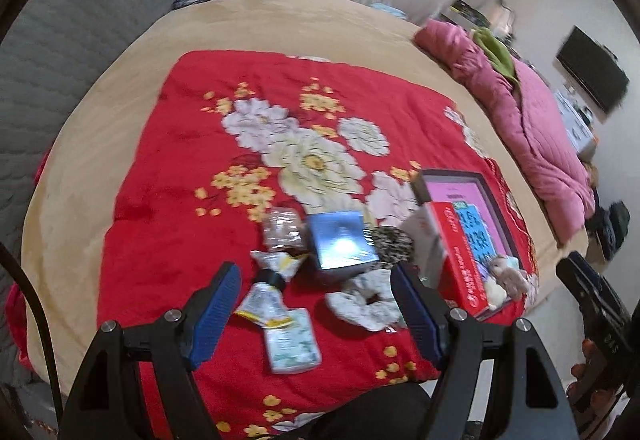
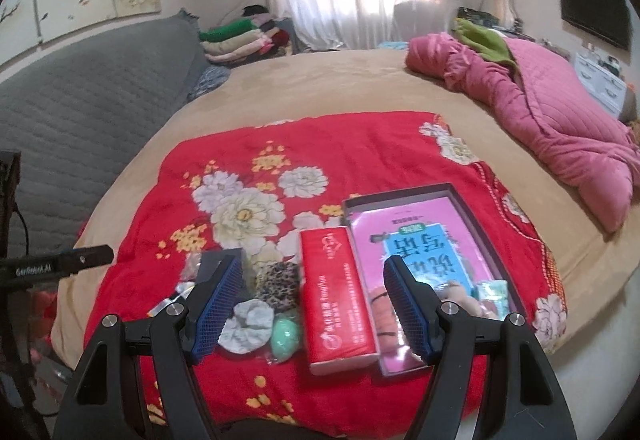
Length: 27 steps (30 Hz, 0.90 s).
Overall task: Organize soft objects
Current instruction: 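Move both tools back from the pink box toward the pile of soft items, then grasp the yellow-white snack bag with left tool while right tool grasps the white floral scrunchie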
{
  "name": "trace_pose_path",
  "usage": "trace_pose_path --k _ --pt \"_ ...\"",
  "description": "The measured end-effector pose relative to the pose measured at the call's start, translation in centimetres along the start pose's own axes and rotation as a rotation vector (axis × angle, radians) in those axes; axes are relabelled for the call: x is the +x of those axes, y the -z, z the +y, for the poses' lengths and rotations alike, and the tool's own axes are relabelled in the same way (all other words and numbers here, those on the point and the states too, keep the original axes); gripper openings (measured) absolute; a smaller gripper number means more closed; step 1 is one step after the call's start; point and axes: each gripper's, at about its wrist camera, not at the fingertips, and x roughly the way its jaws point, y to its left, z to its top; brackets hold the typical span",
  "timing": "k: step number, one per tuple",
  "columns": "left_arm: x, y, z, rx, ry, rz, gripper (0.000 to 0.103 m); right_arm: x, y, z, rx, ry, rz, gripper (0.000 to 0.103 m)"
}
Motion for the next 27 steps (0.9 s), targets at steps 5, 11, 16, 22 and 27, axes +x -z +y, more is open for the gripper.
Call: trace_pose_path --k 5,11,16,22,27 --pt "0.4 0.2 2.8 -0.048 -0.019 0.010 0.077 1.4 0.6 1.9 -0.049 -0.022 0.029 0.075" --pt "2.2 1.3 5.0 -0.080 -0.039 0.053 0.077 3.3 1.5 3.8 -0.104 -0.045 0.072 0.075" --pt "4.1 2.2 6.0 -0.099 -0.040 0.095 0.077 5.1 2.5 5.0 -0.145 -0.060 0.117 0.075" --pt "6.2 2.8 6.2 -0.095 -0.042 0.140 0.077 7.7 4.1 6.6 -0.208 -0.076 0.179 0.075" --pt "8.3 3.5 6.1 -0.093 -0.040 0.181 0.077 10.5 6.1 8.3 -0.290 -0.086 0.227 0.075"
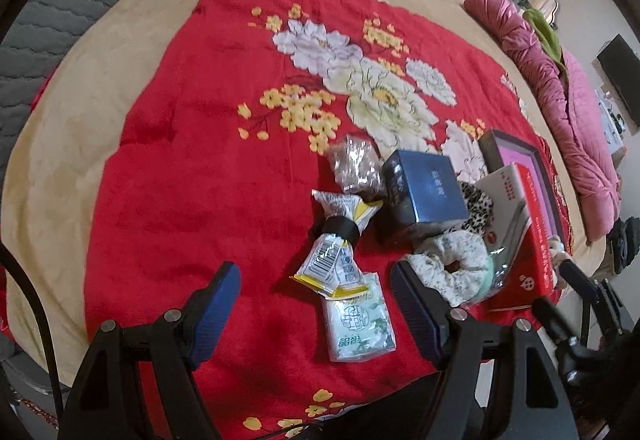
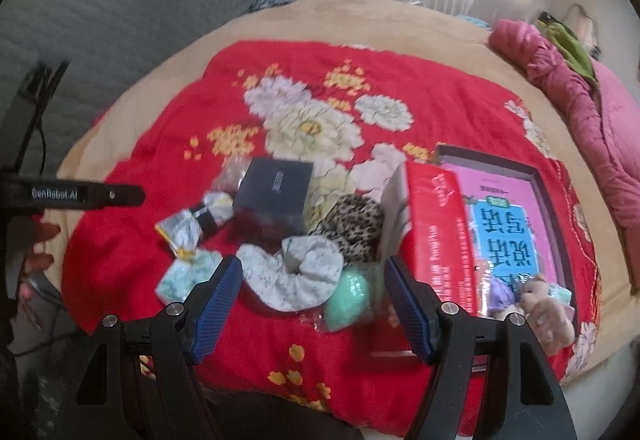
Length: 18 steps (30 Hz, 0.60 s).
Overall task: Organize soft objects
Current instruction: 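Grasp the yellow-white snack bag with left tool while right tool grasps the white floral scrunchie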
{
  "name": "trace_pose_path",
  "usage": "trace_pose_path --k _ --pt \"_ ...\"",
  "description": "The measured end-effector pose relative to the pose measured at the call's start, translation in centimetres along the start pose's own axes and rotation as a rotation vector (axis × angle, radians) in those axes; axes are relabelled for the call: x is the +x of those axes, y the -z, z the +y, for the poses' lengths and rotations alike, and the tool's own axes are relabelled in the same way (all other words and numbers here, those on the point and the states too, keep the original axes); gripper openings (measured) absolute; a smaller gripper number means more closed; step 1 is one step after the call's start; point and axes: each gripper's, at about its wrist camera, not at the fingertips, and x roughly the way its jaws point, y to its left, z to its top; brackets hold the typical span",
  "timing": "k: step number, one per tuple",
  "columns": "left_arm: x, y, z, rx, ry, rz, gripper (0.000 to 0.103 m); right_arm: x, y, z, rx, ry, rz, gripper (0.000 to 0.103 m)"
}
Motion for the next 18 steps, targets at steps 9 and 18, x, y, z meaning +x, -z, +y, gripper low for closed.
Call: trace_pose_path --k 9,18 --pt "4.2 0.4 -0.7 0.018 -0.009 0.081 0.077 5.9 1.3 3.8 -0.182 0.012 0.098 0.075" --pt "6.7 -0.4 -1.1 0.034 -0.010 0.121 0.077 9.9 1.5 5.3 -0.321 0.098 0.147 0.074"
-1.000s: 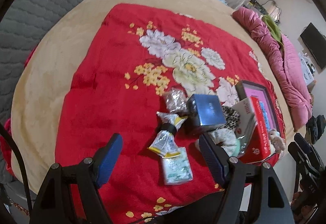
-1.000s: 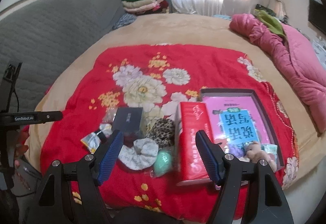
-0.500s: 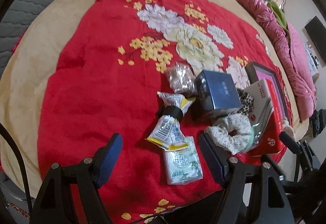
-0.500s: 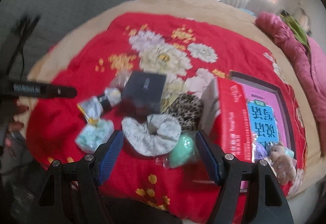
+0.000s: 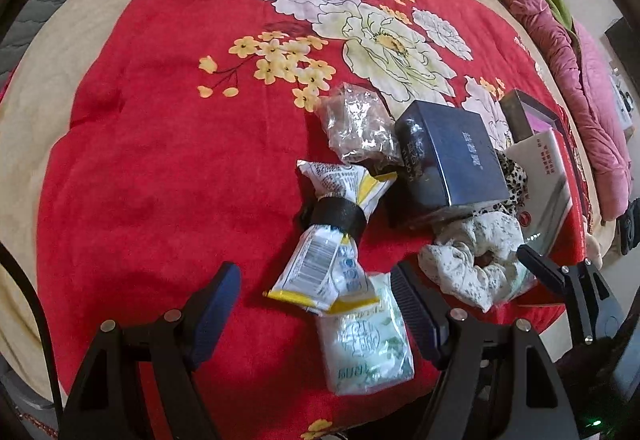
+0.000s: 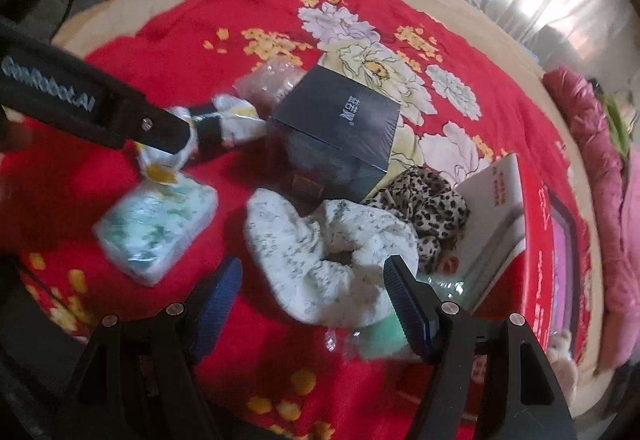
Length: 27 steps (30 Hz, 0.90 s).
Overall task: Organize soft objects
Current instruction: 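Grasp the yellow-white snack bag with left tool while right tool grasps the white floral scrunchie, then lift and carry the snack bag with left tool while right tool carries the scrunchie over the box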
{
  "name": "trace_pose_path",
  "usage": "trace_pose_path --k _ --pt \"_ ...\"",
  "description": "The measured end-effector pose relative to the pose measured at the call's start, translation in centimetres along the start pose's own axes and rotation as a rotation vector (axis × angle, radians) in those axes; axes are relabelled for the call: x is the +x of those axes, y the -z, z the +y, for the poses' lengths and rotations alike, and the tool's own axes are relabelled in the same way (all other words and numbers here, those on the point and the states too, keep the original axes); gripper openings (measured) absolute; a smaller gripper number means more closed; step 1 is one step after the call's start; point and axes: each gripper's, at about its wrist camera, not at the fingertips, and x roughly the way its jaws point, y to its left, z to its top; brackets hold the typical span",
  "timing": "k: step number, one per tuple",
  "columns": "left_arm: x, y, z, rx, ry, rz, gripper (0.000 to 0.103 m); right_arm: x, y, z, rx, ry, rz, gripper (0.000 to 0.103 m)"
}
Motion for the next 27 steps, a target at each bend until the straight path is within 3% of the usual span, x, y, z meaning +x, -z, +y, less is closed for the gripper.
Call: trace_pose_path --k 3,10,12,19,20,21,27 --pt "0.9 -0.4 -0.3 0.009 0.000 0.014 0.077 1.0 -0.1 0.2 -0.032 0.027 0.012 0.074" --pt "3.2 -1.3 -0.8 0.013 -0.004 0.052 0.077 2.1 -0.2 -1.3 0.038 -0.009 0.025 0.030" --pt "3.9 -1.5 -0.8 0.006 0.000 0.068 0.077 2.0 -0.1 -2.1 0.085 -0.044 0.023 0.024" --pt "5.0 -1.7 -0.7 -0.008 -0.003 0.071 0.071 1.5 1.1 -5.2 0.296 -0.214 0.009 0.019" --pt "5.0 -1.7 -0.7 -0.003 -0.009 0.070 0.064 1.5 1.3 -5.6 0.330 -0.241 0.008 0.018" --pt "5.1 -1.7 -0.7 -0.002 -0.026 0.066 0.049 1.5 1.5 -6.1 0.361 -0.262 0.004 0.017" --pt "4.5 -1.9 0.7 -0.056 0.022 0.056 0.037 0.1 1.9 -7.3 0.432 -0.312 -0.040 0.014"
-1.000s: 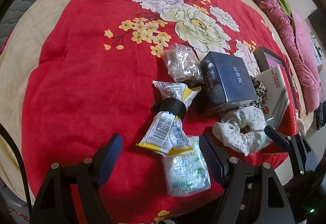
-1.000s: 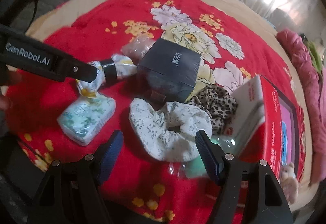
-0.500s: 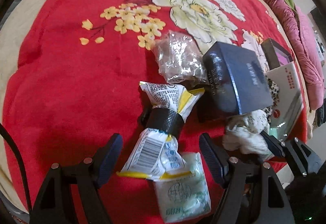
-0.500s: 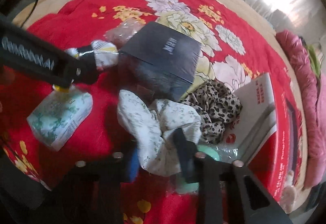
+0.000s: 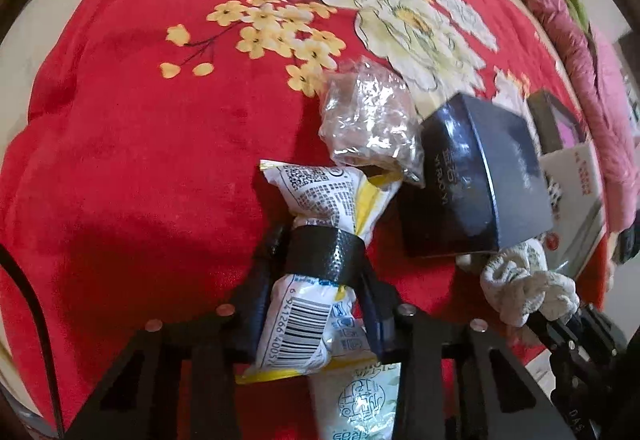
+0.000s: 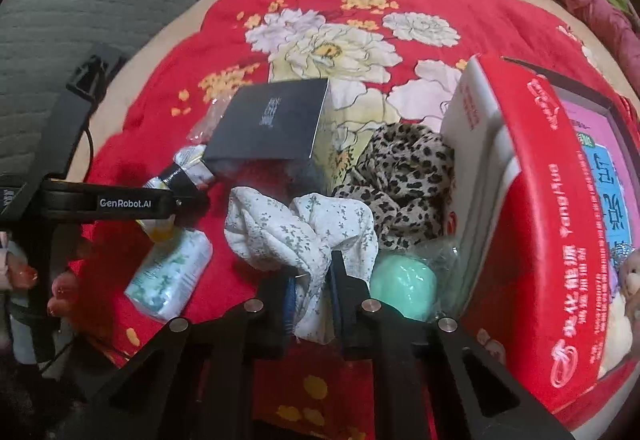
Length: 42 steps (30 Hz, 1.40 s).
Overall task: Organize soft objects
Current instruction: 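Lift and carry the snack bag with left tool while right tool carries the scrunchie over the box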
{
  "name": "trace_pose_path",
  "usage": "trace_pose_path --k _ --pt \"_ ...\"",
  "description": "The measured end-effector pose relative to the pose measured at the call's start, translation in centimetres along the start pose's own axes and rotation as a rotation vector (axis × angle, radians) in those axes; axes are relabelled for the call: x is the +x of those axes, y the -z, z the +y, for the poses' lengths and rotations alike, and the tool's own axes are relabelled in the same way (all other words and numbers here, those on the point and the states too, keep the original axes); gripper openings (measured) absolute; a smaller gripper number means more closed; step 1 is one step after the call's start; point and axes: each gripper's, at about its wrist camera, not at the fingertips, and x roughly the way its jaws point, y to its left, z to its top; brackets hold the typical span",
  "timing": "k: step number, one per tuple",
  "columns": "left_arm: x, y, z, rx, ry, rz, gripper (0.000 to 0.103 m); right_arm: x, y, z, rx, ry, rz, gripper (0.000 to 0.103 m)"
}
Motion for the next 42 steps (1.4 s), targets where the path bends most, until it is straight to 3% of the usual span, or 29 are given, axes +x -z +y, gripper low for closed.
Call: trace_pose_path --k 21,33,42 --pt "-9.2 3.6 -3.6 0.096 0.000 -0.145 0.036 -8.3 -0.1 0.9 0.019 -0.049 -0.172 0.014" --pt "-15.1 5.8 -7.7 0.178 -0.009 -0.261 0.036 -13.9 0.7 0.7 0.036 -0.054 -0.285 0.014" --pt "-17.0 7.0 -11.8 0.234 0.000 -0.282 0.036 -17.7 1.6 -1.5 0.090 -0.063 -0.365 0.014"
